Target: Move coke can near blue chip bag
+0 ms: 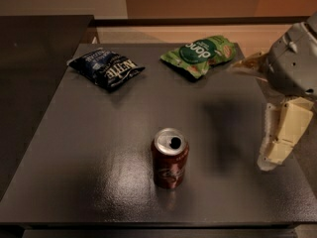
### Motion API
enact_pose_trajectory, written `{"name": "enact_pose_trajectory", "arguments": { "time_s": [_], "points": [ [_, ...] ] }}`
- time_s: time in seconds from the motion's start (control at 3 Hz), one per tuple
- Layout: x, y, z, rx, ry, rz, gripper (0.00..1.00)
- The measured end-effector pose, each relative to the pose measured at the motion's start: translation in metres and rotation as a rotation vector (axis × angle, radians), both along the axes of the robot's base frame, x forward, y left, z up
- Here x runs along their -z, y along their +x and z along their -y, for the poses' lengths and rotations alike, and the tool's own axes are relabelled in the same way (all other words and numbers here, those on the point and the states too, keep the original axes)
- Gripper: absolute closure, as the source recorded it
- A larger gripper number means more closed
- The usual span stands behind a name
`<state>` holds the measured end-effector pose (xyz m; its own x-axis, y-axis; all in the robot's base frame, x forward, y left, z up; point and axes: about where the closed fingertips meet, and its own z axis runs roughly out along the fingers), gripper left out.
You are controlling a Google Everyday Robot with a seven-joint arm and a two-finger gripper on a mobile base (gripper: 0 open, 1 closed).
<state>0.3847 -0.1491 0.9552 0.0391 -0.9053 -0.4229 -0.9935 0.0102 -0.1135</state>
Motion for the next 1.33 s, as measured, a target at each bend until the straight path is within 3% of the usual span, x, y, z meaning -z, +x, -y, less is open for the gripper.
{"name": "enact_pose_trajectory", "arguments": {
  "time_s": [0.67, 1.33],
  "points": [
    [0.035, -0.023, -0.073, -0.103, 0.159, -0.040, 0.00],
    [0.049, -0.034, -0.116, -0.136, 0.247, -0.090, 0.00]
  ]
}}
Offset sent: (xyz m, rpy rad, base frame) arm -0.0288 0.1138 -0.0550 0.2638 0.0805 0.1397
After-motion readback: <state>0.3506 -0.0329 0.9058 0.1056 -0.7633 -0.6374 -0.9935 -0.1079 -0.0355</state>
